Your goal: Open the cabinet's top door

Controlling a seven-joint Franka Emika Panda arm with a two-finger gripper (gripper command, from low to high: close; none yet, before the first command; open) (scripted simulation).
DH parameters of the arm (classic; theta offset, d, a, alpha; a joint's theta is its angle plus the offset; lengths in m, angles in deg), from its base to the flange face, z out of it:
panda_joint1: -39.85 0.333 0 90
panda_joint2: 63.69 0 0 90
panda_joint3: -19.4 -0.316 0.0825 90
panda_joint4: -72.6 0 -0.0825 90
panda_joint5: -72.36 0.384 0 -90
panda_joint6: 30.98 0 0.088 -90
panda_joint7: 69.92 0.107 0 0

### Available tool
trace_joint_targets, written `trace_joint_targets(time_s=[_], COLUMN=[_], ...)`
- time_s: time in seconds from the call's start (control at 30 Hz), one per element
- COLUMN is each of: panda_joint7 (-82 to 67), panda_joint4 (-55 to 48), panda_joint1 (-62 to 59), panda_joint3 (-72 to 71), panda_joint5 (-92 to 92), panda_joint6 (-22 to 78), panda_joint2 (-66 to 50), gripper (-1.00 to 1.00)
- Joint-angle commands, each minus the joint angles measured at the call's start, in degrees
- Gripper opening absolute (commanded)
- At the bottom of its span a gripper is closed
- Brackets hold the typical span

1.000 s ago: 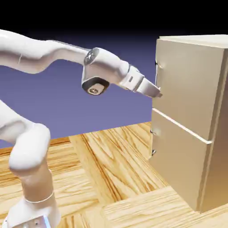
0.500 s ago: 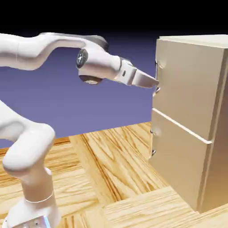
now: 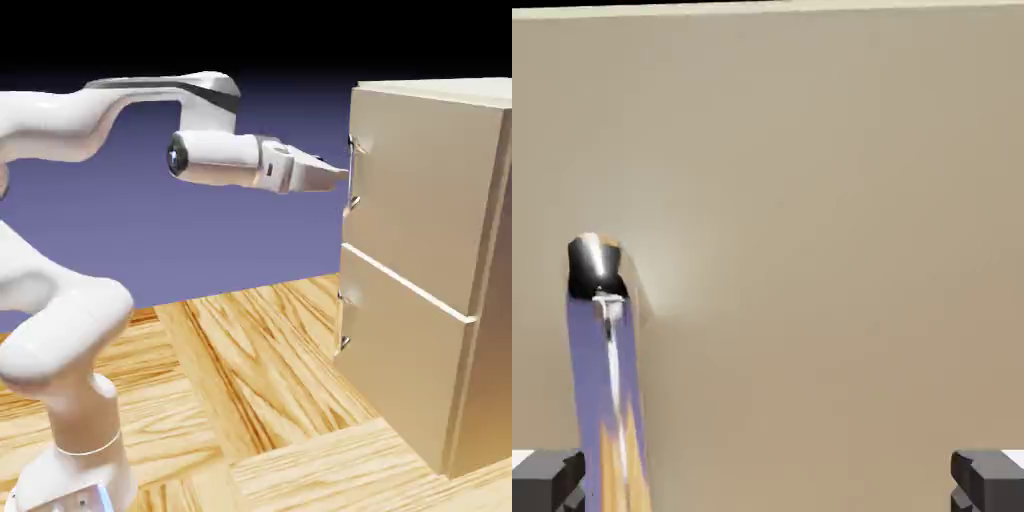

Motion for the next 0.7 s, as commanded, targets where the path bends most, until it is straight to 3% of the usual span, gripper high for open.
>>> trace_joint_targets(time_s=[0.0,0.37,0.6,0.63,0.67], panda_joint7=[-1.7,-20.7,-22.2,-22.2,-22.2], panda_joint4=[-0.4,-4.6,-12.2,-12.2,-12.2], panda_joint1=[-0.8,-10.0,-20.6,-20.6,-20.6], panda_joint3=[-0.9,-11.3,-17.7,-17.7,-17.7], panda_joint5=[2.5,29.9,32.2,32.2,32.2], panda_joint6=[0.1,1.5,3.2,3.2,3.2], panda_joint2=[0.4,4.5,1.4,1.4,1.4], gripper=[0.00,0.00,0.00,-1.00,-1.00])
